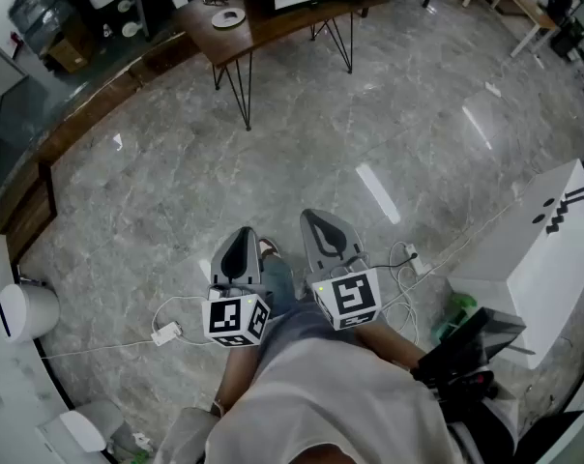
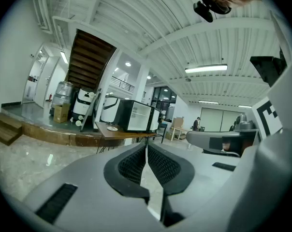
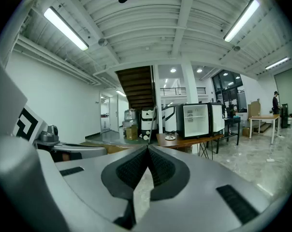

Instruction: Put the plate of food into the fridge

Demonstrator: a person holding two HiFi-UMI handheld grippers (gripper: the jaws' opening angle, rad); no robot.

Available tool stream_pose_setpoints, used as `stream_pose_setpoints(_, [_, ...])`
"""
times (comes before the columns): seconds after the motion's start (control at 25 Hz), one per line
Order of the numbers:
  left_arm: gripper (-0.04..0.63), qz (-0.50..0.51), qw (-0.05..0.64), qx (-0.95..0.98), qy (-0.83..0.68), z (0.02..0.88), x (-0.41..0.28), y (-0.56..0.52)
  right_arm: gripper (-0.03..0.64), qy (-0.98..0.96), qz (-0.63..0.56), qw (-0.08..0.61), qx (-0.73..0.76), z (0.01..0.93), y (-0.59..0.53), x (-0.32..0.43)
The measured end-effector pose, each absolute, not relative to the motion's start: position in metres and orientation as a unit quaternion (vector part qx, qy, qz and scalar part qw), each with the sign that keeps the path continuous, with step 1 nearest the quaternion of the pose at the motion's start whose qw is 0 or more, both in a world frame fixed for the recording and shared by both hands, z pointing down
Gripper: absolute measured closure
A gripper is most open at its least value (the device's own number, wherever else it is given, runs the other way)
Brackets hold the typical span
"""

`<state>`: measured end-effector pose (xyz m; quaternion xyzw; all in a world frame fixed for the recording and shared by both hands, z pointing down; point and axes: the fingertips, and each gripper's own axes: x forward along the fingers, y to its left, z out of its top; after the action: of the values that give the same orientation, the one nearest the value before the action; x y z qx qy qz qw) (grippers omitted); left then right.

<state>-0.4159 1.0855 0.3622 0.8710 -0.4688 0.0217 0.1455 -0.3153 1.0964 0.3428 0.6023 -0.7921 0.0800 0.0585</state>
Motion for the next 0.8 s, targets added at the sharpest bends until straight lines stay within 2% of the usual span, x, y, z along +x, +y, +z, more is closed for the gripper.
stream_pose_setpoints(0.44, [0.569, 0.017, 0.153, 0.867, -0.473, 0.359, -0.398, 1.079, 0.598, -0.792, 0.091, 0.056, 0.601, 0.342, 1.085, -0.299])
stream_pose_setpoints(0.64, [0.569, 0.015, 0.159, 0.859, -0.486, 0.369, -0.418, 1.014, 0.597, -0.789, 0.107, 0.042, 0.603, 0.349, 1.019, -0.308])
stream_pose_setpoints(0.8, [0.569, 0.009, 0.159, 0.858, -0.488, 0.365, -0.447, 0.932, 0.597, -0.784, 0.104, 0.06, 0.608, 0.353, 0.938, -0.332])
